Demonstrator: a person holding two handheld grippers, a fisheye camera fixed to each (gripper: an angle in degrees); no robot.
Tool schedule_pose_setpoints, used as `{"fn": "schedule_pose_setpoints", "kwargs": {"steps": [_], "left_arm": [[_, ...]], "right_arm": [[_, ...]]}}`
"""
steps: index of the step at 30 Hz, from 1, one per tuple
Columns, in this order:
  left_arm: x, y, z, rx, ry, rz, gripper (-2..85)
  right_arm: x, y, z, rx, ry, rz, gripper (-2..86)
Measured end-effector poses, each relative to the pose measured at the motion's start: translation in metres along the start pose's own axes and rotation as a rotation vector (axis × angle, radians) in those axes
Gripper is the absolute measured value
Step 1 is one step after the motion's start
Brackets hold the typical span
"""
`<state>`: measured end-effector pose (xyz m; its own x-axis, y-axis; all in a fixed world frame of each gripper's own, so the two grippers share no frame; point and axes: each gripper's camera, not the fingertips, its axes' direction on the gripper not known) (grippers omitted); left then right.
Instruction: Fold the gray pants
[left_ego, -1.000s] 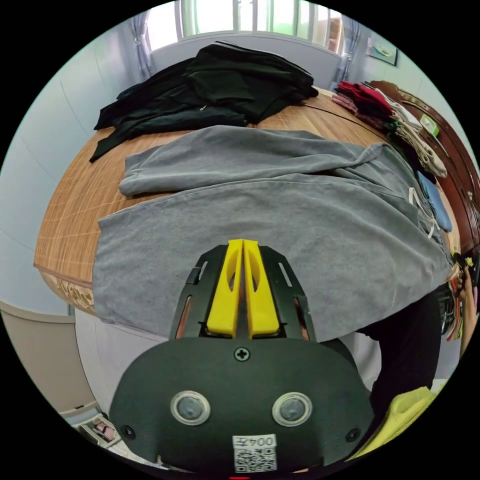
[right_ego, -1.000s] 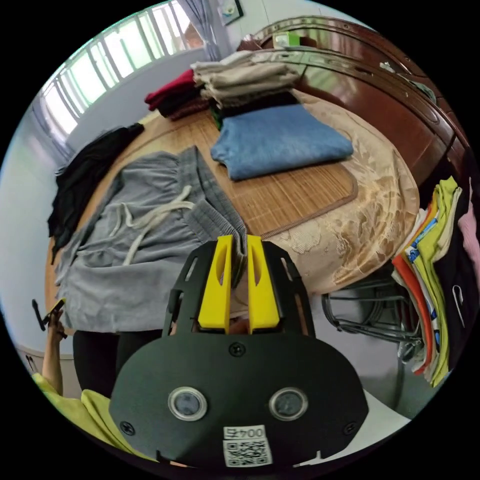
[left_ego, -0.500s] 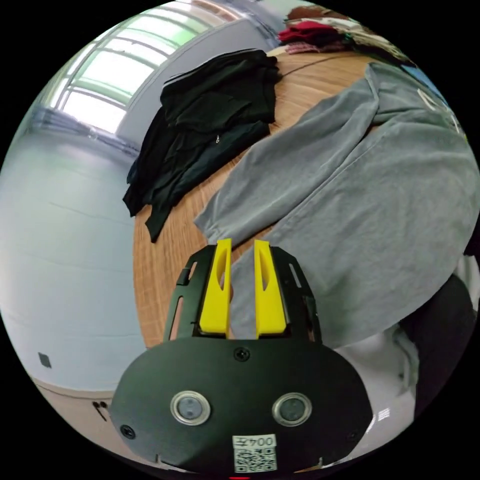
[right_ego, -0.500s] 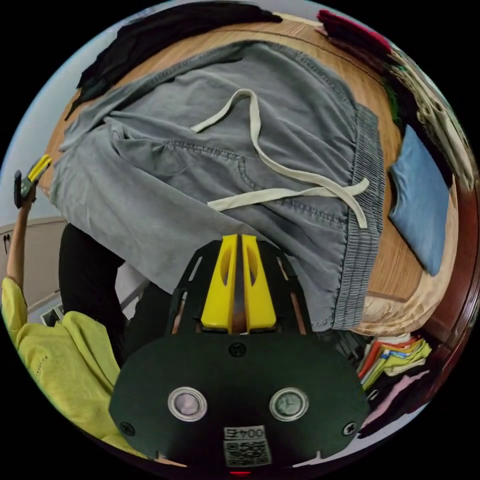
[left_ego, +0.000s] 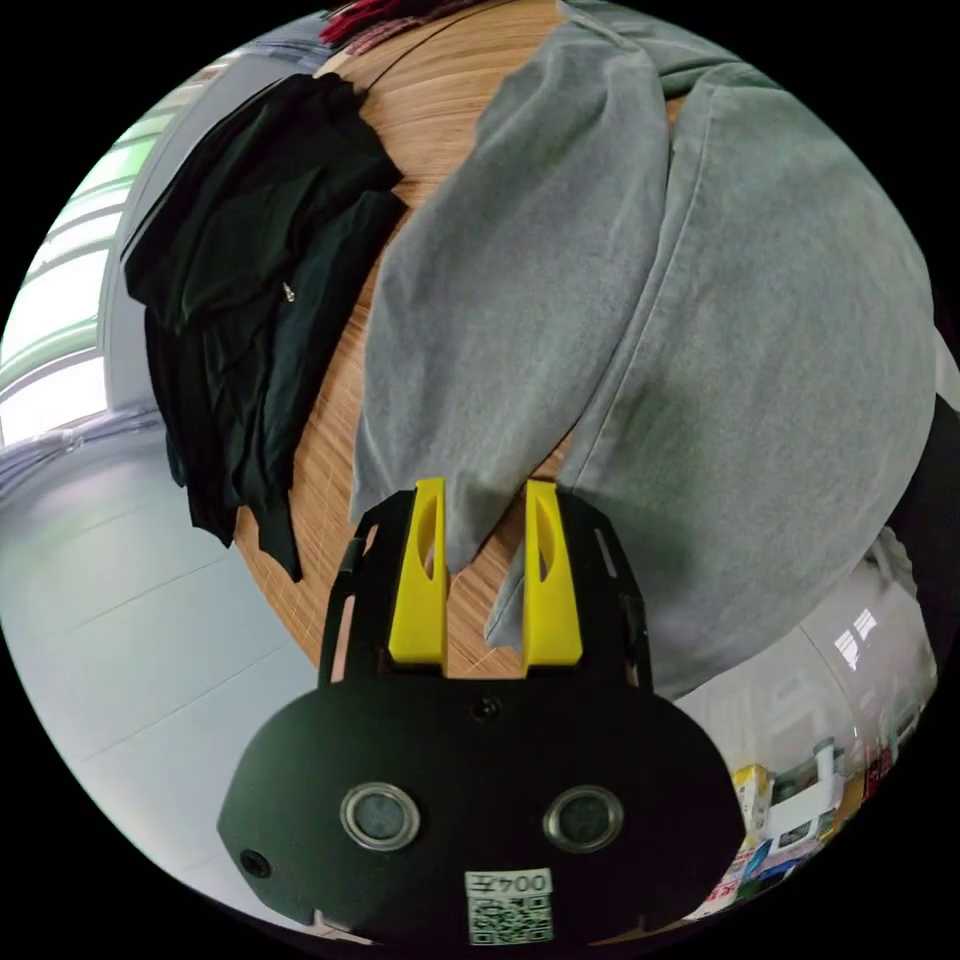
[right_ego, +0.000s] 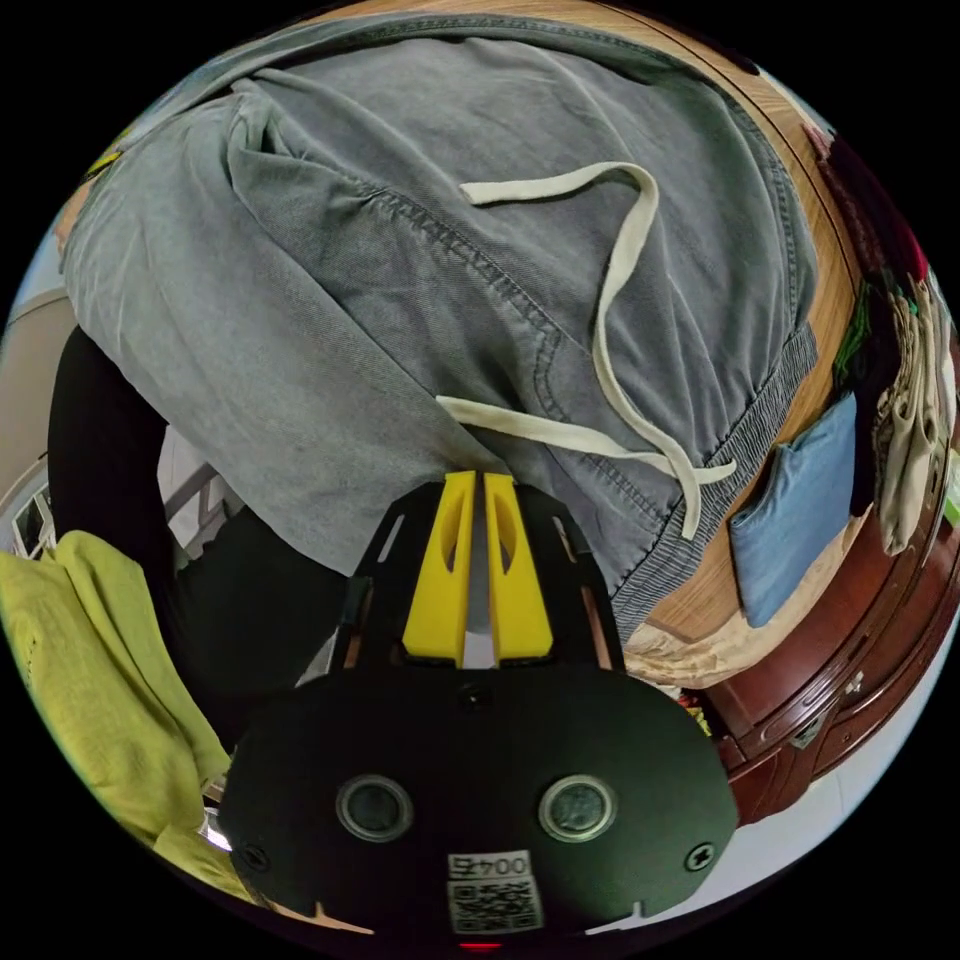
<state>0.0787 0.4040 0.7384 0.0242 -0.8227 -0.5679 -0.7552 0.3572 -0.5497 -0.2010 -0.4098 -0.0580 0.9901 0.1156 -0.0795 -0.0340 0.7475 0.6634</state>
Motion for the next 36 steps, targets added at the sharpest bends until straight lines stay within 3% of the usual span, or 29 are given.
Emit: {"fn": "schedule_pose_setpoints", "kwargs": {"steps": [6,12,17,20,24,28,32,36], "left_arm": [[-0.019,-0.002,0.016,0.002,0.045,-0.019,3.3],[-0.113,0.045,-0.032,0.147,0.283,-0.193,1.3],[-0.272,0.135,-0.068,0.389,0.617,-0.547,1.4],[-0.345,0.168,-0.049,0.494,0.700,-0.800,1.9],[-0.386,0.159,0.003,0.424,0.647,-0.959,3.3],[-0.390,0.148,0.077,0.204,0.479,-1.063,7.9],[-0.388,0.211,0.117,0.266,0.494,-1.245,9.8],[-0.370,0.265,0.137,0.294,0.510,-1.214,10.2]], "right_arm": [[0.026,0.002,0.005,0.022,-0.068,-0.025,2.8],[0.054,0.016,0.011,0.101,-0.156,-0.004,1.3],[0.073,0.020,0.015,0.118,-0.206,0.007,0.6],[0.087,0.024,0.018,0.133,-0.250,0.022,0.2],[0.098,0.028,0.020,0.150,-0.279,0.036,0.0],[0.101,0.032,0.020,0.163,-0.259,0.036,0.2],[0.102,0.033,0.020,0.162,-0.228,0.033,0.9],[0.104,0.036,0.020,0.172,-0.215,0.034,1.2]]}}
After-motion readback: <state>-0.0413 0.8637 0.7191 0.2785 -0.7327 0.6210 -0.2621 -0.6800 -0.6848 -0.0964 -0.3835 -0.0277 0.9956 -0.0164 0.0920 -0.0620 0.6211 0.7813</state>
